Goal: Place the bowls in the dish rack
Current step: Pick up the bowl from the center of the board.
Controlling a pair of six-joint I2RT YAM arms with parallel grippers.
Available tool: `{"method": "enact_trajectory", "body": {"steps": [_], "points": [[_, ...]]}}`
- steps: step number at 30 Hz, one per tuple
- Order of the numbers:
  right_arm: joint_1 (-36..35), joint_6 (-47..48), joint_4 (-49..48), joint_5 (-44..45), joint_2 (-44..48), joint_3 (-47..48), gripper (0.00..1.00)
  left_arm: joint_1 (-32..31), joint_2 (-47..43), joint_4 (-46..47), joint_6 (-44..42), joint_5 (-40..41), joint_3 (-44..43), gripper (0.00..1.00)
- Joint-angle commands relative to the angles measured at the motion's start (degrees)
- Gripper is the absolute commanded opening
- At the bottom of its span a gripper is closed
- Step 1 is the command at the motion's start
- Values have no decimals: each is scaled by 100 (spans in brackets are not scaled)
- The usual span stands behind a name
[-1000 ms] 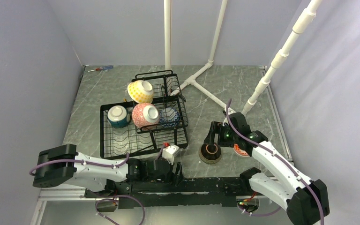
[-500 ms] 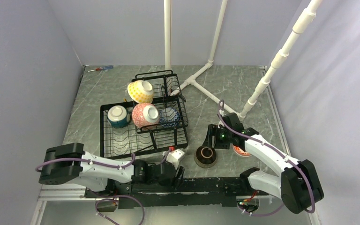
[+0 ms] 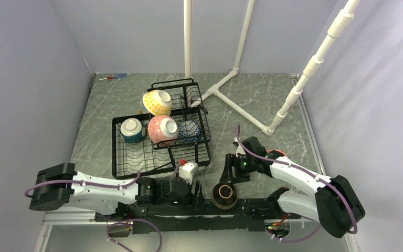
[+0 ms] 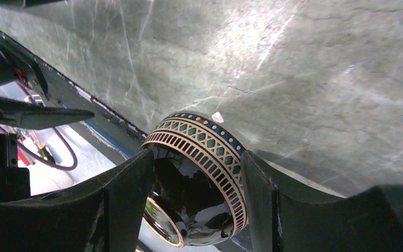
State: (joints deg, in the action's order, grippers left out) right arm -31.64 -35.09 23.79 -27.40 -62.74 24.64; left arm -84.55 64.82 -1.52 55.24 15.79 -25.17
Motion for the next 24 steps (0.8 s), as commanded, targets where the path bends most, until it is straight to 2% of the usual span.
{"method": "enact_trajectory", "body": {"steps": [1, 6, 13, 18, 24], "points": [[-225, -333, -286, -230, -42, 1, 65, 240, -107, 402, 411, -381, 112, 76], [-307, -323, -112, 51, 42, 117, 66, 329, 72, 701, 467, -847, 194, 75], [-308, -477, 779, 1068, 781, 290, 75, 335, 560, 1640, 968, -1285, 404, 73], [-309, -893, 900, 799, 1181, 0, 75, 387, 1157, 1858, 1023, -1504, 170, 75], [-308, -1193, 1284, 443, 1744, -278, 75, 547, 1243, 2010, 1207, -1492, 312, 73]]}}
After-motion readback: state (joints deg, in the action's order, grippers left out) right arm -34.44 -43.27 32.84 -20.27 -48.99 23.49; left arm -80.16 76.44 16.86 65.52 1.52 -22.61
